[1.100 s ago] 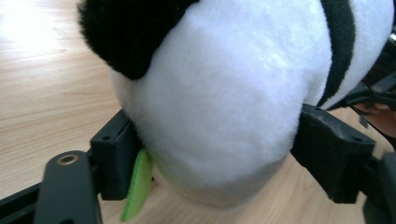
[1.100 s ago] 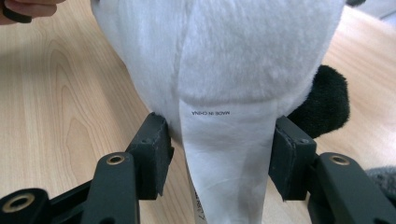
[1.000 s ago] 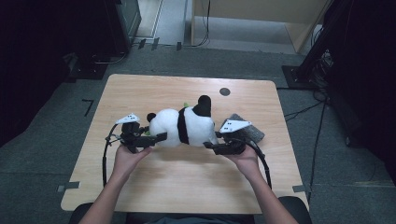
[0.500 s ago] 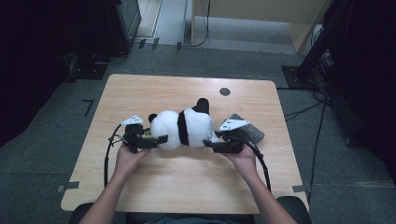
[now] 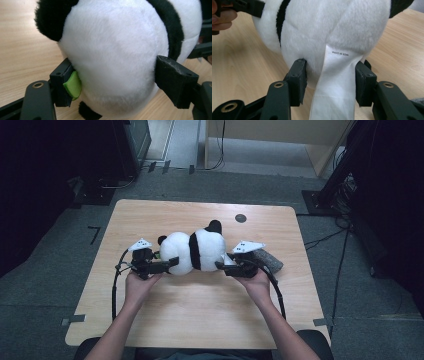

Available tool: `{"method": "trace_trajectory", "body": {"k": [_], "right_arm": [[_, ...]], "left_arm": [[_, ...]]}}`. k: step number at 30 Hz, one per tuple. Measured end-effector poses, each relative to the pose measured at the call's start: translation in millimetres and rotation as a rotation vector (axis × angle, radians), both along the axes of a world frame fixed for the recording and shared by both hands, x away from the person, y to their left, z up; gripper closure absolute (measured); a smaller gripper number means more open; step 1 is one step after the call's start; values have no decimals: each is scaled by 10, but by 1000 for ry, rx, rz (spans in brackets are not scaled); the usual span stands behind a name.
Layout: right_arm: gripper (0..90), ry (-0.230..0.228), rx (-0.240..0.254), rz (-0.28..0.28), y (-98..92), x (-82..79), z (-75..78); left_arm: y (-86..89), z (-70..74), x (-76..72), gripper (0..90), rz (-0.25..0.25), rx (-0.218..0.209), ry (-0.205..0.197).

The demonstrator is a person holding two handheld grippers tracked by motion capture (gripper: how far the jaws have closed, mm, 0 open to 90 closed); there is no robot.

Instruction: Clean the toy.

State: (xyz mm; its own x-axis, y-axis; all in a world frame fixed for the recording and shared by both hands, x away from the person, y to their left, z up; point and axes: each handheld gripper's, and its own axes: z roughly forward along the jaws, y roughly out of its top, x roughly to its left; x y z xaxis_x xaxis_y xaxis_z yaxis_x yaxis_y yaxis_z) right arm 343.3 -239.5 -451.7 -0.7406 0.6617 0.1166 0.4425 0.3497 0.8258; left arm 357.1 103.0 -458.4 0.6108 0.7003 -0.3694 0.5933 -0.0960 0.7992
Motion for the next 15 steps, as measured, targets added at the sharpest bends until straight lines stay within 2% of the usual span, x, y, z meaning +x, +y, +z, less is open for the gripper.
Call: {"method": "trace_trajectory", "body": {"k": [2, 6, 9, 12, 15], "right_arm": [[515, 9, 16, 6, -16, -56, 34], [521, 68, 28, -1, -79, -205, 80], [520, 85, 17, -2, -104, -258, 49], [512, 81, 46, -3, -111, -234, 14], [496, 33, 44, -5, -103, -197, -8]], "left_arm": [[12, 30, -29, 231, -19, -13, 27], [-6, 3, -117, 233, -78, -5, 107], [-10, -90, -124, 229, -78, -2, 117], [25, -145, -63, 218, -53, -32, 113], [48, -178, -11, 207, -22, -48, 100]]}}
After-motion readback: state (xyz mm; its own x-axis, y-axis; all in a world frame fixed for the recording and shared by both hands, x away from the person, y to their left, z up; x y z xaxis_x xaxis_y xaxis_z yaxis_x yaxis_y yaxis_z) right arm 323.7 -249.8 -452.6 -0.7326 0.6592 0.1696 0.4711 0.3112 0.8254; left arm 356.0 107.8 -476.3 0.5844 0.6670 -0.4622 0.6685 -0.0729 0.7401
